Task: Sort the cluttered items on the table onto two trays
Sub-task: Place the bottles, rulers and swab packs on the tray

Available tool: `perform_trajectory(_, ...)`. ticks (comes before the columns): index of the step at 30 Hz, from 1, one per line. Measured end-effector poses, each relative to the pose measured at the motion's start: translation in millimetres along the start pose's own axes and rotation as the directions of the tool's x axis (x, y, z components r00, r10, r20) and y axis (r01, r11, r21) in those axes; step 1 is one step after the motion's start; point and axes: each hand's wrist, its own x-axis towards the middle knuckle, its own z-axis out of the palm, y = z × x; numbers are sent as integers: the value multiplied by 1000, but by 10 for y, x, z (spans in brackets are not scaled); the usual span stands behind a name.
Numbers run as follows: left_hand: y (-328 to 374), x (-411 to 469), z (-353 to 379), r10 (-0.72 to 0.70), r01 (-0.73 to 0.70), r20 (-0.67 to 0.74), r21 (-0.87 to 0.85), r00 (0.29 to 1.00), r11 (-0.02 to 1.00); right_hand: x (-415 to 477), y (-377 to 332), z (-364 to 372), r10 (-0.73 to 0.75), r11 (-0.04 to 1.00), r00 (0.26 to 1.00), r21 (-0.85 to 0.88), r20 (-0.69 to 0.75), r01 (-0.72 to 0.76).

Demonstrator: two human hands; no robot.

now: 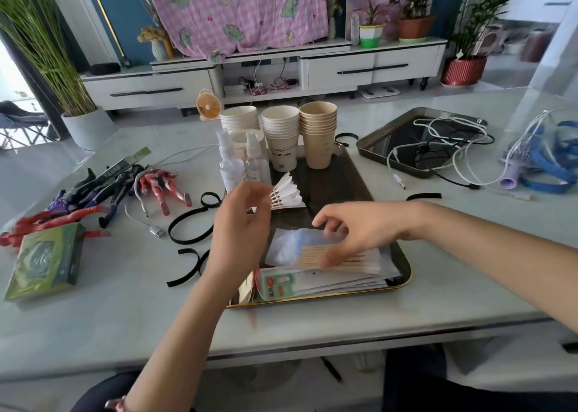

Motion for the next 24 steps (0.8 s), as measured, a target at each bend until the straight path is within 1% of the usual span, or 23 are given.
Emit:
perform_trajectory(2, -31, 42, -80, -43, 43, -25, -13, 999, 999, 56, -35, 44, -29, 987, 1000, -158, -5, 28)
perform_trajectory(4, -69, 94, -173, -103, 98, -75, -64, 992, 993, 106, -60, 61, -56, 969, 998, -242, -40, 44)
perform_trajectory(5, -86, 118, -229, -149, 138, -112, -96, 982, 986, 138, -74, 61, -63, 968, 997, -247, -50, 49)
perform_trajectory(7, -121, 146, -315, -293, 259, -161, -201, 943, 945, 205, -86, 67, -74, 971, 995, -233, -70, 56)
perform_trajectory(9, -167, 147, -361, -443, 387, -125, -316, 888, 866, 277, -114, 86, -107, 969, 988, -236, -109, 79)
perform_trajectory(10, -186, 138, -369, -488, 434, -95, -334, 868, 837, 319, -138, 101, -128, 966, 983, -241, -135, 93)
perform_trajectory(12, -226, 116, -360, -516, 471, -65, -324, 854, 820, 411, -210, 141, -159, 960, 972, -259, -173, 111)
perform_trajectory(17, -255, 47, -401, -497, 457, -80, -286, 864, 842, 603, -420, 252, -212, 961, 952, -225, -220, 162)
perform_trajectory(20, -255, 2, -462, -501, 472, -60, -252, 863, 845, 627, -501, 285, -229, 955, 943, -242, -241, 170)
perform_trajectory(22, -236, -28, -487, -510, 487, -31, -249, 860, 837, 620, -539, 243, -220, 947, 957, -276, -187, 163)
perform_trajectory(24, -240, -32, -524, -514, 497, -18, -229, 857, 837, 600, -577, 168, -174, 941, 980, -309, -93, 138)
